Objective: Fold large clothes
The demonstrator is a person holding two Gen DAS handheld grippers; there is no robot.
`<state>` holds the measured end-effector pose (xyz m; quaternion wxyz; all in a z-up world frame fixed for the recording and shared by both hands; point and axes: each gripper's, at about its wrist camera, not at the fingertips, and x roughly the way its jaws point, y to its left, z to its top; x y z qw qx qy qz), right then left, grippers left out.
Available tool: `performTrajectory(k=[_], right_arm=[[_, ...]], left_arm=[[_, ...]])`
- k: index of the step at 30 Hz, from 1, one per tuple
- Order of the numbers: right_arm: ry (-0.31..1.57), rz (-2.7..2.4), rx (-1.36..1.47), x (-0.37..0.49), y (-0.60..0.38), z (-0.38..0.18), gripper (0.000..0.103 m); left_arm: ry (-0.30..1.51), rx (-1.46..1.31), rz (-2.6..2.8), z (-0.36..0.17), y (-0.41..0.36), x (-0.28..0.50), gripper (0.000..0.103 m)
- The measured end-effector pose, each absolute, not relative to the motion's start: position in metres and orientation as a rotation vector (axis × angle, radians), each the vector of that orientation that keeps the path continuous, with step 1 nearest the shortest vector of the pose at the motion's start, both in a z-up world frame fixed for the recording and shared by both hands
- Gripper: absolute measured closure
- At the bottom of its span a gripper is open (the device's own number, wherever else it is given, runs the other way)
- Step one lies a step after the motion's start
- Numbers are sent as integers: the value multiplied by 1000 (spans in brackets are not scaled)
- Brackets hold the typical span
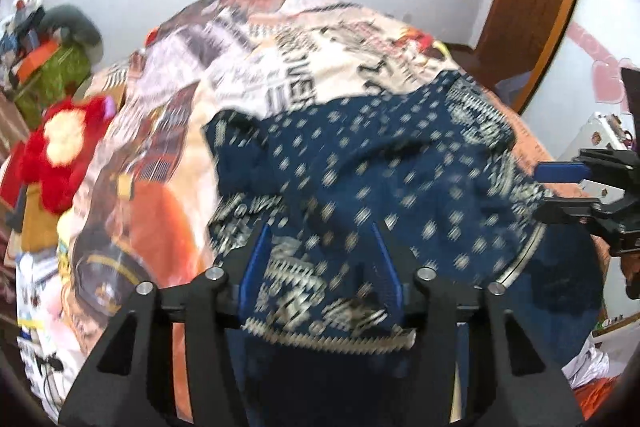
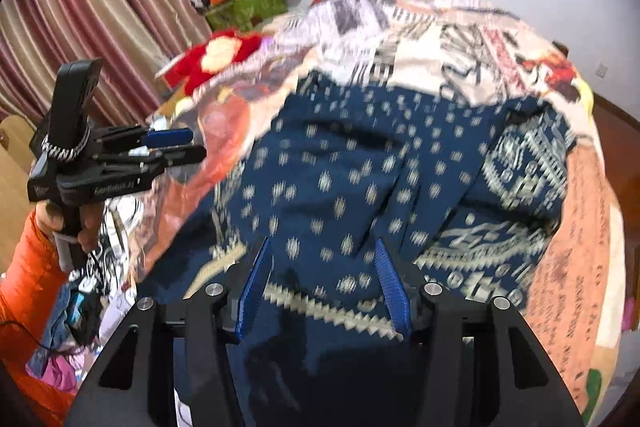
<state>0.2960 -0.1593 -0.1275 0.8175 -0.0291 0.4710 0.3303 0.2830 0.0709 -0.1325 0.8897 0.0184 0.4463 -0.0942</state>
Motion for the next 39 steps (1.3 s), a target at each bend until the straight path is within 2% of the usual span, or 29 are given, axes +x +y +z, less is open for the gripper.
performTrajectory(k=[3,6,13,16,25,39], right_arm=[[980,665,-63,309,-158,-124,52],[985,630,-67,320,-157,-130,52],[1116,606,-89,332,-152,-176,52],[1144,585,-119,327,-154,-192,52],[1102,541,-132,305,-166,-186,52],[889,443,-240,248,-183,-129,51]], left_arm=[[919,35,-220,-133,55,296,44],[947,51,-246,-147,38,308,44],[1091,101,-251,-204,21,315,44],[1090,107,-237,-216,26,306,40],[1066,34,-198,-201,52,279,37],[931,1,-30,-154,110,224,37]])
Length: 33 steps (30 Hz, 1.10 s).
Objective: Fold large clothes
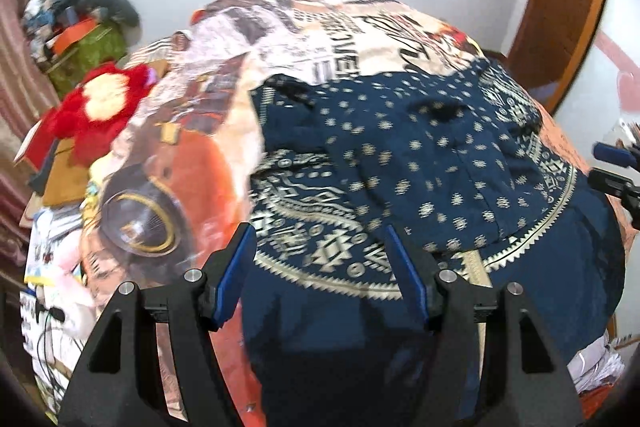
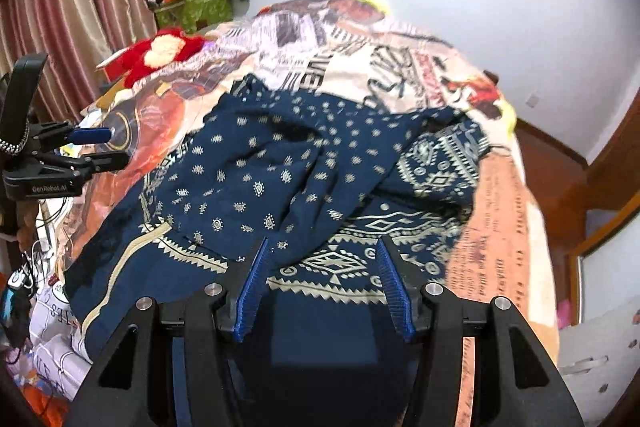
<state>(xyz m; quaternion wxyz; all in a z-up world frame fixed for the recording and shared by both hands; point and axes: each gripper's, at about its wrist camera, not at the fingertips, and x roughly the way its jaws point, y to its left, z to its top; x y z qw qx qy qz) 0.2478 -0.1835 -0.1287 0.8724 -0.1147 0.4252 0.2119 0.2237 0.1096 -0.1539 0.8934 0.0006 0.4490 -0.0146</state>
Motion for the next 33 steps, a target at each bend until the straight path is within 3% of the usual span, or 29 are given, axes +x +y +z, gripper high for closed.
performTrajectory(k=[1,2,3,5,23,26,28,31,33], right_arm=[[883,434,-222,243,-188,-125,51],[880,426,-208,240,-191,-123,46],[872,415,-188,235,-196,-121,35],[851,397,-152,226,-205,-119,29],[1024,383,192,157,-261,-161,29],[1017,400,206,157,-258,-163,37],[1018,405,213,160,-256,-164,43],[1010,407,212,163,-254,-167,57],[1003,411,225,166,-254,-168,73]], left_arm=[[932,-14,-19,-155,116,219,36],[935,-27,-10,-157,121,215,36],[943,-43,-2,-161,127,210,36],[967,-68,16,-171,137,202,36],[1227,-522,-12,-287,185,148,36],[1229,-631,-39,-295,186,147,37],[1226,-629,-63,-292,183,148,44],[1220,-579,-87,-281,172,151,61],[1209,-532,-88,-271,166,154,79]])
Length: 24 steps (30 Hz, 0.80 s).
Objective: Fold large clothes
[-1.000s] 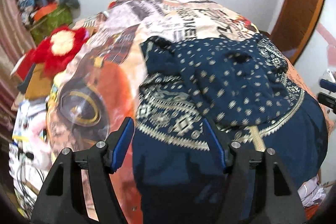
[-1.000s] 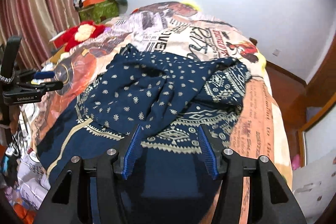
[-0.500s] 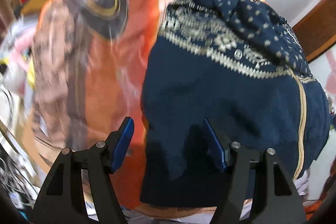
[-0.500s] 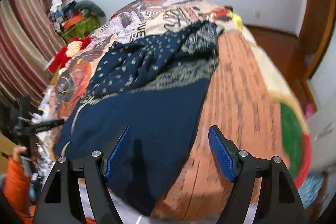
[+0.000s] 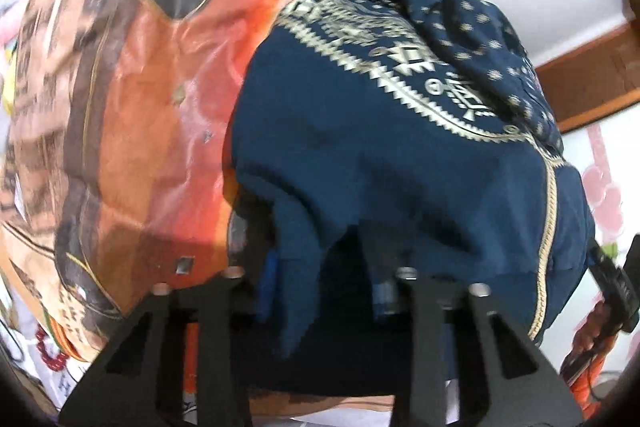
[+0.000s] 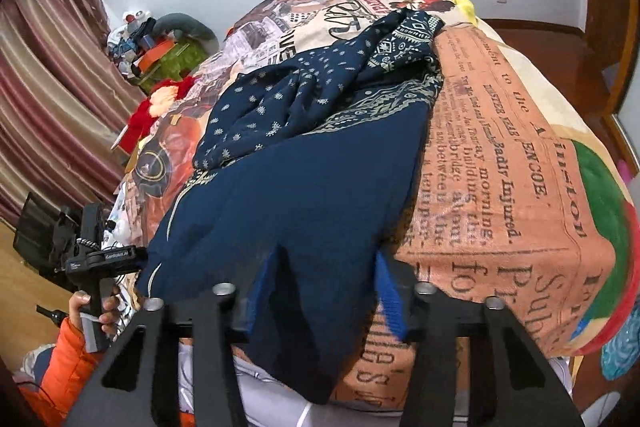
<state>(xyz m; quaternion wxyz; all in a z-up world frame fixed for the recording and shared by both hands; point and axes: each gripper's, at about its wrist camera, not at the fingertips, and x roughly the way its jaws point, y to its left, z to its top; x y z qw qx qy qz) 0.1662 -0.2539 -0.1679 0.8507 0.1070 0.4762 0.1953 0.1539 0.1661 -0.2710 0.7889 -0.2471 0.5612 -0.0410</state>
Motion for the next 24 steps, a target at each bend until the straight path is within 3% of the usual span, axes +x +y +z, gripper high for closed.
performTrajectory(k=[2,6,16,24], right_arm=[[1003,427,254,170,-255,-168,84],[983,471,250,177,-251,-162,94],[831,510,256,234,-257,-113,95],[792,486,244,325,-257,-104,96]], left_arm=[[1179,-489,-94,-258,159,159,91],[1075,-455,-161,-215,148,168,94],[818,-360,-211,-113,135,224,95],[726,-341,-141,-91,141,303,96]])
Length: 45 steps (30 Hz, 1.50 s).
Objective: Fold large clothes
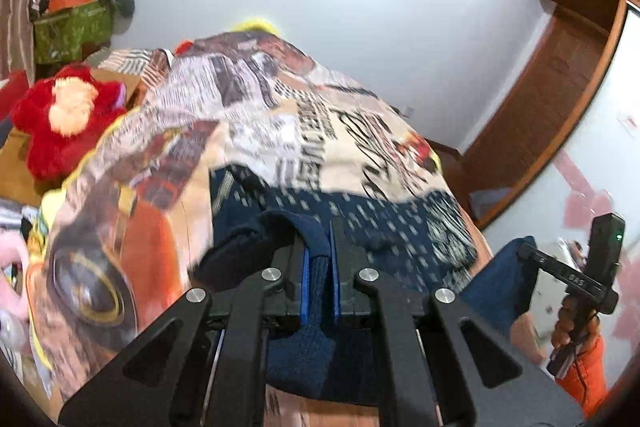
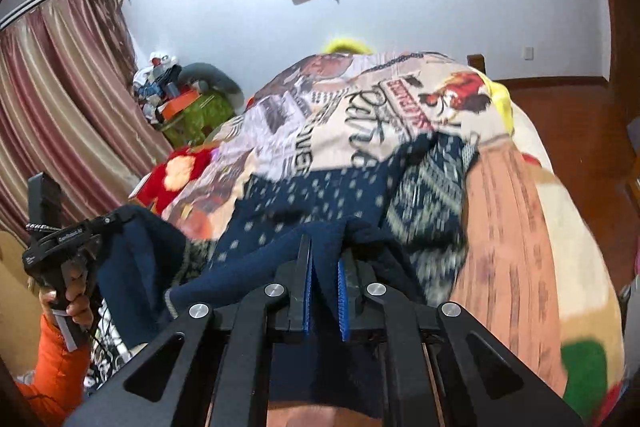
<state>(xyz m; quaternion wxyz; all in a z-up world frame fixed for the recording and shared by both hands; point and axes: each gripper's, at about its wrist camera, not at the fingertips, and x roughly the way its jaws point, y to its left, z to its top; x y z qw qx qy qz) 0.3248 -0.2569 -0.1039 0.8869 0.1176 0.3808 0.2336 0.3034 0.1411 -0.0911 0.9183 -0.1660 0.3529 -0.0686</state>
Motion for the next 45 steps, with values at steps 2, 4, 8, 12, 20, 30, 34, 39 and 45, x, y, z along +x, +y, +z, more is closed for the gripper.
performTrajectory(k=[2,4,8,12,20,30,34,39,45], right_arm=[[787,471,247,350,-256,-104,96],[794,455,251,378,-256,-108,96],[835,410,230,428,-252,-127,96],[917,377,238,477,-252,-163,96],[1047,373,275,521,-258,-222,95],[1133,418,357,518,-276,-209,95],[1126,392,299,504,-281,-192,95],[1047,311,182,479,-288,-158,89],[983,342,80,440,-277,-128,88]], left_arm=[[728,-344,-107,-93,145,325,96],[740,-346,-55,-103,153,352,96],[790,-345,27,-134,168,394,96],[867,-335,88,-177,178,426,96],[1035,-294,145,-256,191,452,96],[1037,-22,120,-222,163,433,90],[991,13,110,-191,158,415,80],[914,3,76,-152,146,389,57],[873,26,1,-129,118,364,32]])
